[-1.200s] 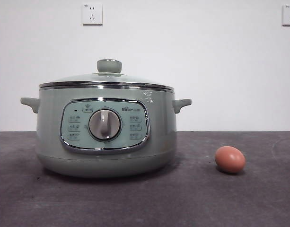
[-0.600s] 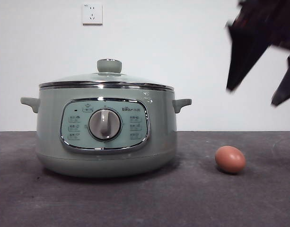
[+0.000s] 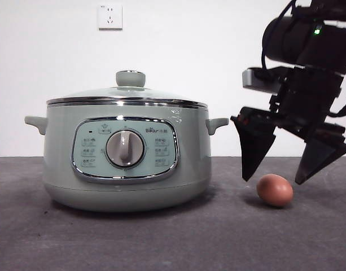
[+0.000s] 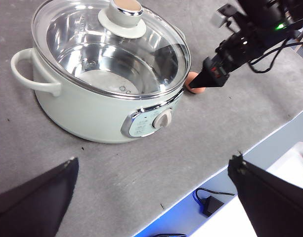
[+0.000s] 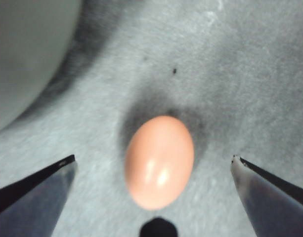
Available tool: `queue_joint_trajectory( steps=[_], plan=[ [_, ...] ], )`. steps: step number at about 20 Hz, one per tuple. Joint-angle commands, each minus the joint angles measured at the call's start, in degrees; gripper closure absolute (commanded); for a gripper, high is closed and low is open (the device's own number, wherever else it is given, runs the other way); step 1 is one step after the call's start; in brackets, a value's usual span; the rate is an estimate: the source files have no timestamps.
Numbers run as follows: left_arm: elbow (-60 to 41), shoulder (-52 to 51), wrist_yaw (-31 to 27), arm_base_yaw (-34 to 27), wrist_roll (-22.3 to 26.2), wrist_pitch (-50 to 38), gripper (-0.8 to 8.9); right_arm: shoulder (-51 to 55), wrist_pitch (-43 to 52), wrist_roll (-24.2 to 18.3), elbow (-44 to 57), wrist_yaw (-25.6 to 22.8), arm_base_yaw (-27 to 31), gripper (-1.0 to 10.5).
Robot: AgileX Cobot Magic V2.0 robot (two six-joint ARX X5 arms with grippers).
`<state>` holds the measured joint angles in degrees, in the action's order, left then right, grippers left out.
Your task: Pick up the egg,open the lid,put the egg in the pot,close the lid
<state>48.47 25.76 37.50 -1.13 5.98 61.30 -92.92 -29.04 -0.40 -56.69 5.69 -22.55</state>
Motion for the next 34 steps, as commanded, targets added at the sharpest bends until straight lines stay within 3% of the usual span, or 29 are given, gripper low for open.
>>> queue_joint_trajectory(
  steps=[1, 3, 5, 10, 14, 16, 19, 27, 31, 34],
  plan=[
    [0.13, -0.02, 0.04, 0.00, 0.04, -0.35, 1.61, -1.03, 1.01, 0.59, -0.04, -0.33, -0.17, 3.8],
    [0.13, -0.02, -0.02, -0.02, 0.04, -0.37, 1.61, -1.55, 1.92, 1.01, -0.04, -0.35, -0.20, 4.1],
    [0.13, -0.02, -0.02, -0.02, 0.04, -0.37, 1.61, -2.05, 1.97, 1.01, -0.04, -0.33, -0.20, 5.1],
    [0.13, -0.02, -0.02, 0.00, 0.04, -0.39, 1.61, -3.48, 1.90, 1.11, -0.04, -0.31, -0.20, 5.2],
    [0.13, -0.02, -0.04, -0.02, 0.04, -0.39, 1.61, -3.52, 1.66, 1.62, -0.04, 0.00, -0.17, 7.8],
    [0.13, -0.02, -0.31, 0.00, 0.04, -0.42, 1.61, -3.52, 1.03, 2.51, -0.04, 0.96, -0.17, 9.7],
    [0.13, 0.00, -4.31, 0.00, 0.02, -0.66, 1.61, -3.37, 0.70, 3.54, -0.04, 3.30, 0.07, 9.6],
    [1.36, 7.19, -4.35, 1.44, -3.56, -11.50, 1.61, 9.70, -1.70, 3.28, -0.07, 2.93, 0.37, 9.6],
    [3.04, 16.50, -5.62, 5.86, -5.42, -19.17, 1.61, 21.70, -5.35, 2.89, -0.07, 2.95, 0.39, 9.6],
    [4.74, 25.07, -10.88, 12.11, -7.87, -25.92, 1.61, 30.49, -8.07, 2.82, -0.07, 3.10, 0.39, 9.6]
  ],
)
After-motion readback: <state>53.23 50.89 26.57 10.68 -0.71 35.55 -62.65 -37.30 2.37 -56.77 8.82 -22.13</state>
